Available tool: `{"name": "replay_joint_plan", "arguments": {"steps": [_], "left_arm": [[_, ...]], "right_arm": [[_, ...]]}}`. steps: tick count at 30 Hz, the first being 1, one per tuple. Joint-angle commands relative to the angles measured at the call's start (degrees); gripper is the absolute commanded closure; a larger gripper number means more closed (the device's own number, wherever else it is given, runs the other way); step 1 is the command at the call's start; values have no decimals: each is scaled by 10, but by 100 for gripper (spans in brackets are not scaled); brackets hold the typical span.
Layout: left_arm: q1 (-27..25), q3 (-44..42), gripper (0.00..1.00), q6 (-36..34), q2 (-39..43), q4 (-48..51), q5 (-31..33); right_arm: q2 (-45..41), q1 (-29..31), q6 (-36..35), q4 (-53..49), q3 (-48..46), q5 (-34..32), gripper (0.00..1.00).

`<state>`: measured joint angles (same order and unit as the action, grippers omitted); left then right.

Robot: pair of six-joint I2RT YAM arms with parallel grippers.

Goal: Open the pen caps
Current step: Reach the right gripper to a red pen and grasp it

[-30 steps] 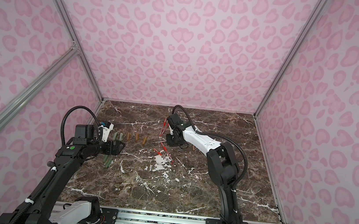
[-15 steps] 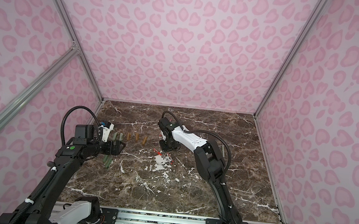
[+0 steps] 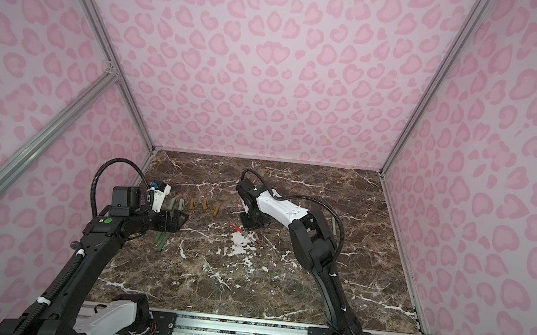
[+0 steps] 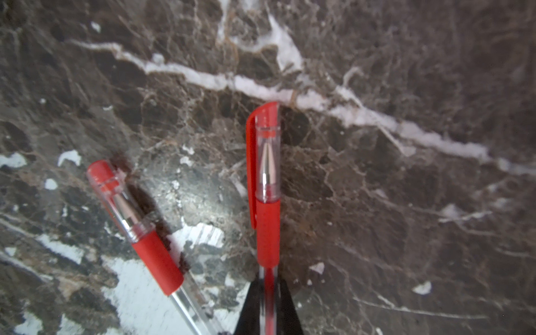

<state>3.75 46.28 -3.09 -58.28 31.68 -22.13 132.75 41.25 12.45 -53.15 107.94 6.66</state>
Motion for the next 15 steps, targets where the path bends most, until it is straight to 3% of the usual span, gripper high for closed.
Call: {"name": "replay_joint_plan", "arguments": {"steps": [1,8,15], "left_arm": [[0,10,2,-11,-3,11,-30],[0,20,2,3,-5,13,-107],[0,32,0,38,-11,3,-206]], "right_arm": [[13,0,-10,-21,-1,-21,96],[-54,-1,5,-3,-18,-9,100],[-172,18,64,106,-115,47,100]]}}
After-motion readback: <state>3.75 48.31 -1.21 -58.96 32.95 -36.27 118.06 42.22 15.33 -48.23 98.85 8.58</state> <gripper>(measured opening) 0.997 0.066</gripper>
